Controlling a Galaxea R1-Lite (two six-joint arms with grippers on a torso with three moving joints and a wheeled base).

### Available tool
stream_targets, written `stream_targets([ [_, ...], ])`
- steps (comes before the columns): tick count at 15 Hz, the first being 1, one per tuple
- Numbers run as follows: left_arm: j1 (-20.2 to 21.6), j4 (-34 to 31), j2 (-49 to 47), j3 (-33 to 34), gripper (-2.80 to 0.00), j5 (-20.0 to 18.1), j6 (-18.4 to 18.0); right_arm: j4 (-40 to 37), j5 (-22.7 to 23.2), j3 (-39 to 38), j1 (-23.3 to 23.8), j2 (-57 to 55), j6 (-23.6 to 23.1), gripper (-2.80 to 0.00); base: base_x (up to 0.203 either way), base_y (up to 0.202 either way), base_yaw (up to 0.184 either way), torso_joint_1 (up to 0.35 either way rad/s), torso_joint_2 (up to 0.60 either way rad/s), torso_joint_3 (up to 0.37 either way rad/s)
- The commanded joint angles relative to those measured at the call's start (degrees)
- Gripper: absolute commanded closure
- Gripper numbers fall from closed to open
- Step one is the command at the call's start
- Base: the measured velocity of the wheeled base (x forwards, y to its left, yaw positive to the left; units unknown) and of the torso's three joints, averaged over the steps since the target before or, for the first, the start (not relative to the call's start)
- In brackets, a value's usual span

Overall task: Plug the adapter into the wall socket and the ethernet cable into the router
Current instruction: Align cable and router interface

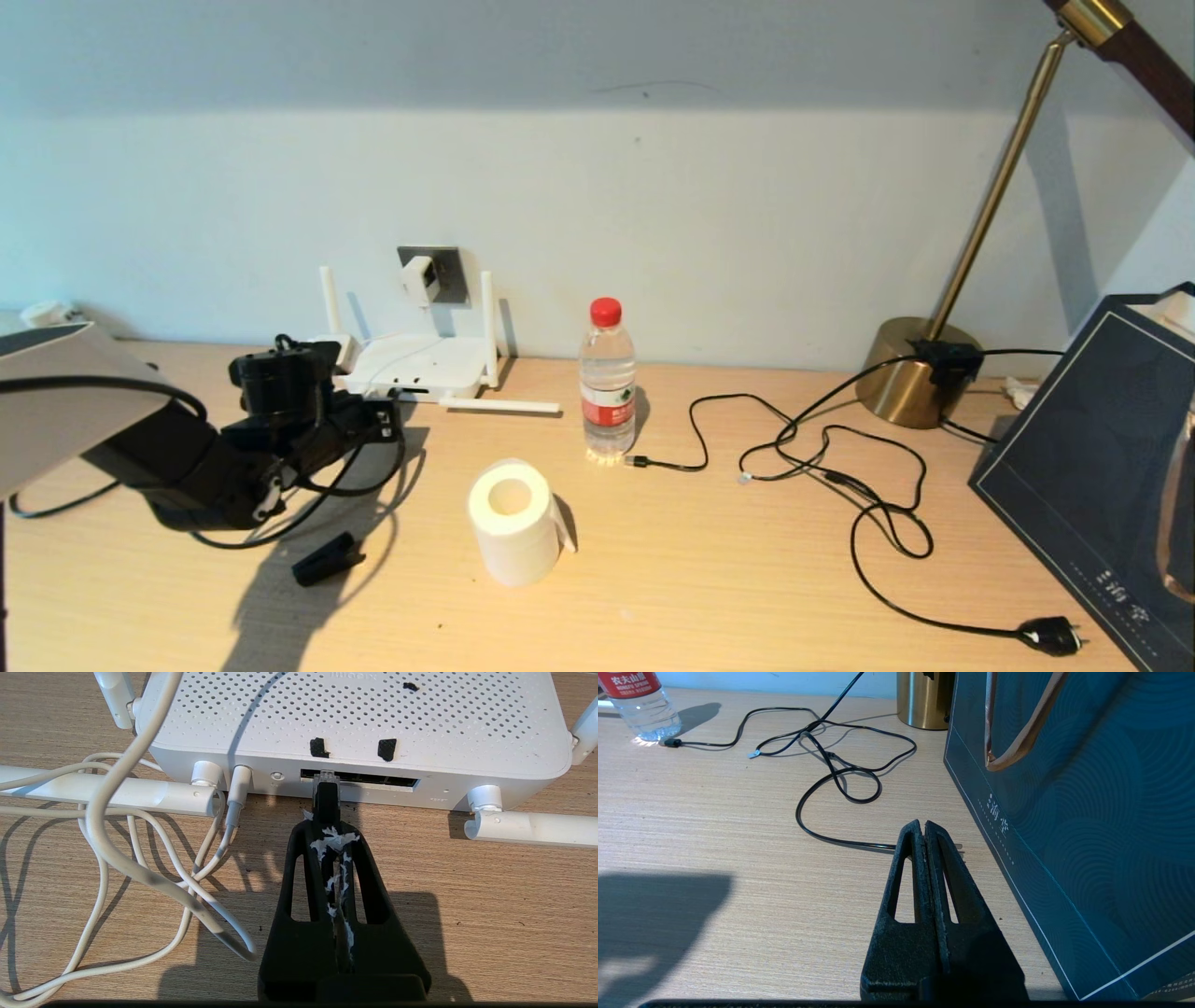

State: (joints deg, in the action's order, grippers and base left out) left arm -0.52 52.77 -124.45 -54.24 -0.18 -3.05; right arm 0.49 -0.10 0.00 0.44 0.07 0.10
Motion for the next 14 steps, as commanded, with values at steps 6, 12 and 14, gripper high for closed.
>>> stream_targets([
  [6,0.08,0.40,0.09,0.01,0.00,0.01,-0.03,0.03,0.01,0.00,0.00,-0.07,-0.01,0.00,0.000,0.000,0.000,0.000,0.00,0.000],
  [12,0.08,0.40,0.15,-0.08,0.00,0.01,-0.03,0.04,0.01,0.00,0.00,-0.07,-0.01,0.00,0.000,0.000,0.000,0.000,0.00,0.000],
  [14,0.17,0.40,0.09,0.01,0.00,0.01,-0.03,0.00,0.01,0.00,0.00,-0.07,-0.01,0.00,0.000,0.000,0.000,0.000,0.00,0.000],
])
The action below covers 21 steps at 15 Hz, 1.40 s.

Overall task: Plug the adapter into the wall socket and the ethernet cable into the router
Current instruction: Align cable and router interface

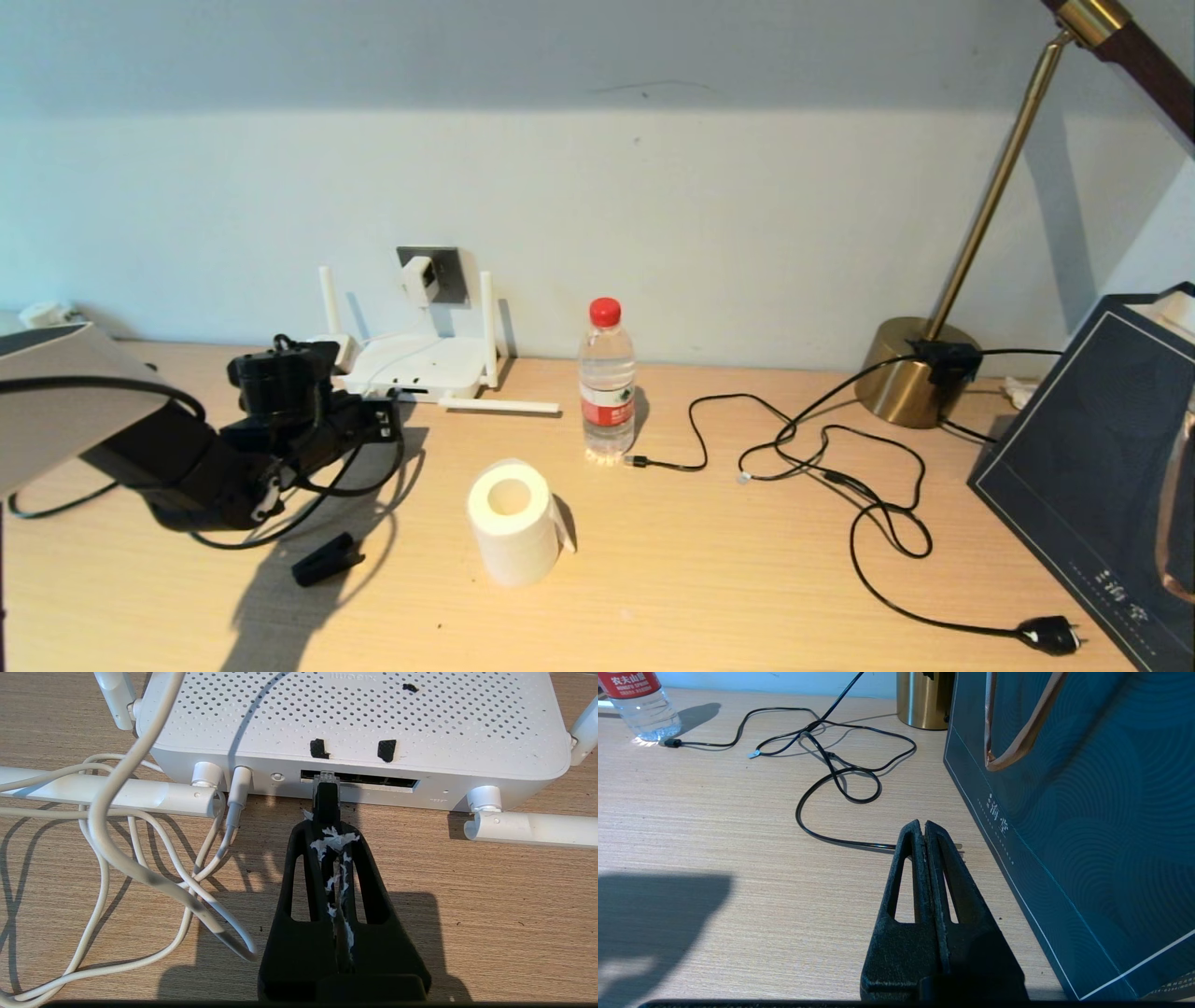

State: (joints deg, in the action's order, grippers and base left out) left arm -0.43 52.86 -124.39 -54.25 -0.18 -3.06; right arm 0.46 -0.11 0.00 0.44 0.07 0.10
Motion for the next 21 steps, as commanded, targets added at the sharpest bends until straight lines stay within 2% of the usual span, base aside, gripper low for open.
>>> stream_targets([
  [1,0.08,0.32,0.03,0.02,0.00,0.01,0.06,0.06,0.02,0.00,0.00,-0.07,-0.01,0.00,0.000,0.000,0.000,0.000,0.00,0.000],
  [21,0.08,0.32,0.29,0.37,0.00,0.09,-0.02,0.05,0.02,0.00,0.00,-0.07,-0.01,0.00,0.000,0.000,0.000,0.000,0.00,0.000],
])
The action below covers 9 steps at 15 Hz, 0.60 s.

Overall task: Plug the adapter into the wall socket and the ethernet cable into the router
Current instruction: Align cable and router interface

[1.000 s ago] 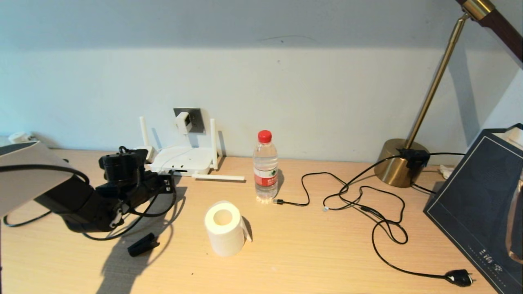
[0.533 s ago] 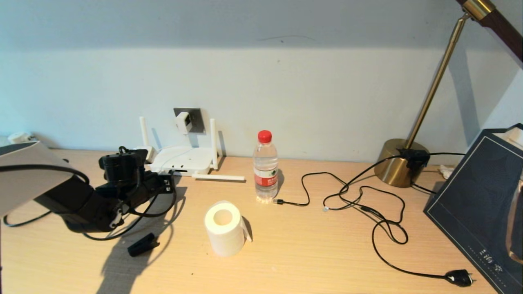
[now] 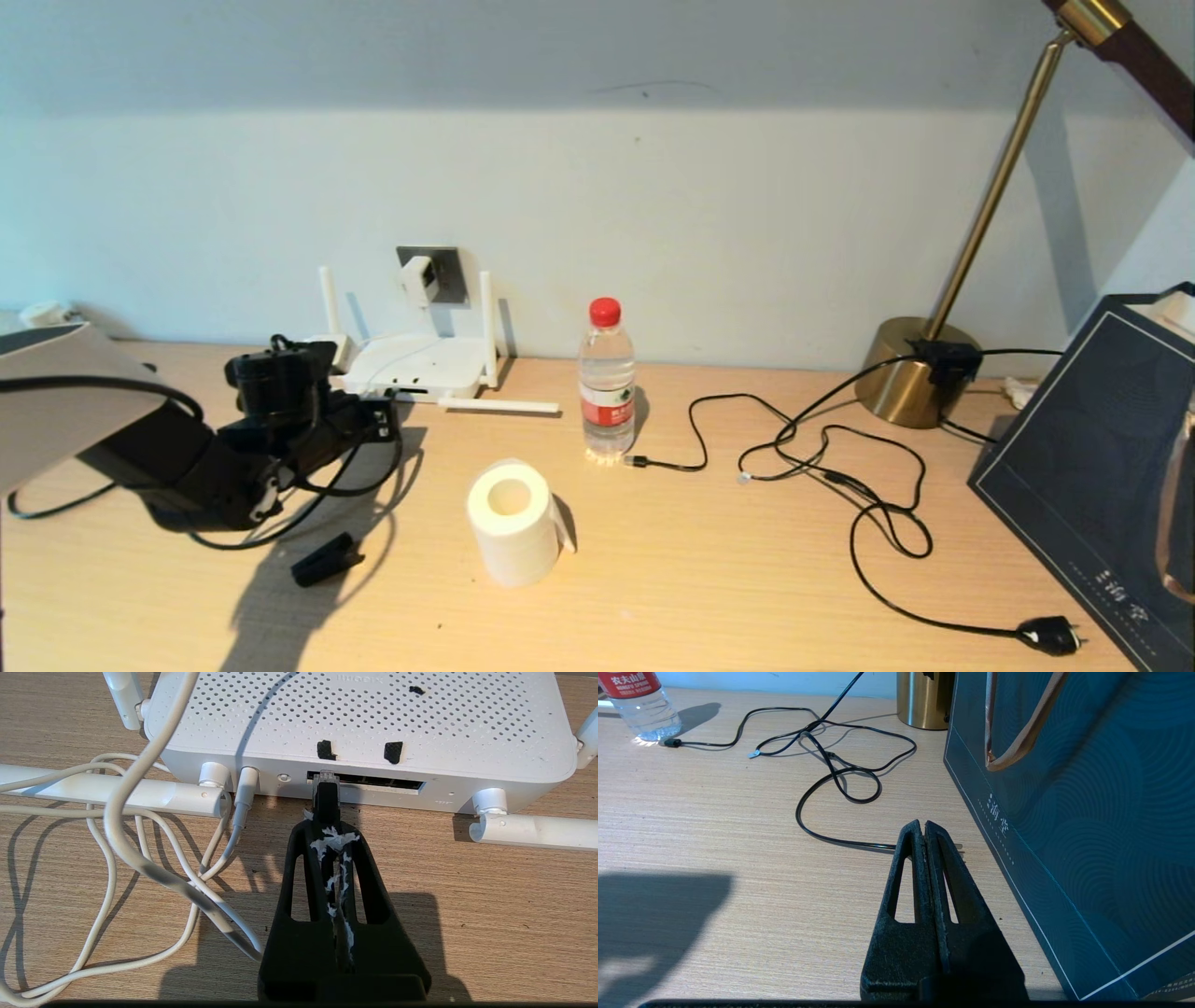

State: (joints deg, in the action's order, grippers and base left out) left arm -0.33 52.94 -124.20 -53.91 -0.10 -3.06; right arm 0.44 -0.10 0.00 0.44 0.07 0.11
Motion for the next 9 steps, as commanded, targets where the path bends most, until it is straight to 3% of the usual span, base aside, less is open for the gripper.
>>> stream_targets([
  [1,-0.02,0.23,0.10,0.12,0.00,0.01,-0.02,0.09,0.01,0.00,0.00,-0.07,-0.02,0.00,0.000,0.000,0.000,0.000,0.00,0.000],
  [9,-0.02,3.06,-0.17,1.26,0.00,0.10,-0.68,0.00,0.01,0.00,0.00,-0.07,-0.02,0.00,0.000,0.000,0.000,0.000,0.00,0.000],
])
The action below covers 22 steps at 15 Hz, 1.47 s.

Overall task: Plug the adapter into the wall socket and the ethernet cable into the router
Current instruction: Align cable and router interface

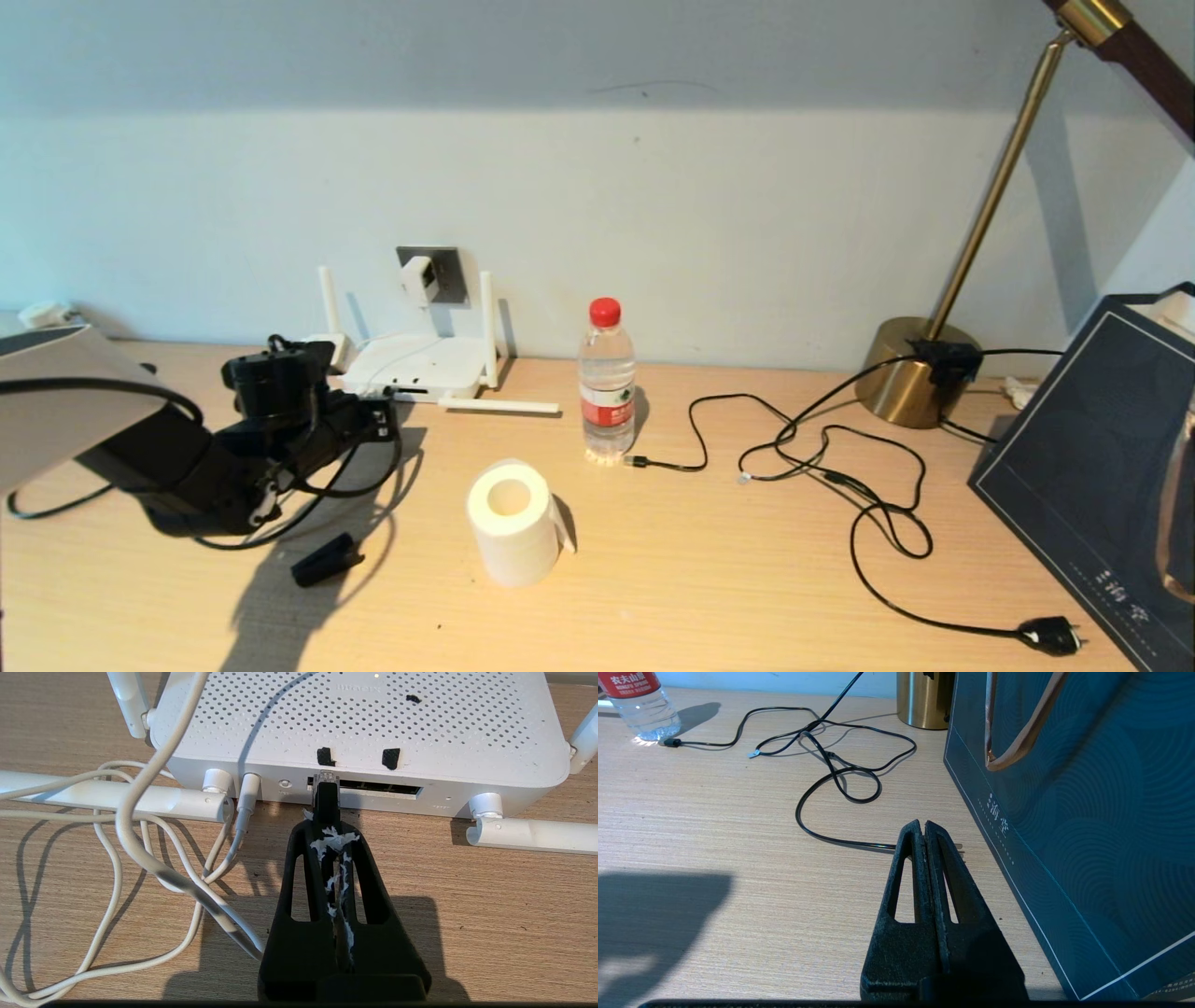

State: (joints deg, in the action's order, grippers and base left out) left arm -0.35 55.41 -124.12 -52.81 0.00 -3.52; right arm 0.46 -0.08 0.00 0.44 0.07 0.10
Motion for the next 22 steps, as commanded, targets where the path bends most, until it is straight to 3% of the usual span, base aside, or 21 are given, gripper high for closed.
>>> stream_targets([
  [1,0.00,0.67,-0.15,0.16,0.00,0.00,-0.33,0.03,-0.01,0.00,0.00,-0.07,-0.01,0.00,0.000,0.000,0.000,0.000,0.00,0.000],
  [22,-0.44,0.49,-0.50,0.60,0.00,0.09,-0.17,0.06,-0.01,0.00,0.00,-0.07,-0.01,0.00,0.000,0.000,0.000,0.000,0.00,0.000],
])
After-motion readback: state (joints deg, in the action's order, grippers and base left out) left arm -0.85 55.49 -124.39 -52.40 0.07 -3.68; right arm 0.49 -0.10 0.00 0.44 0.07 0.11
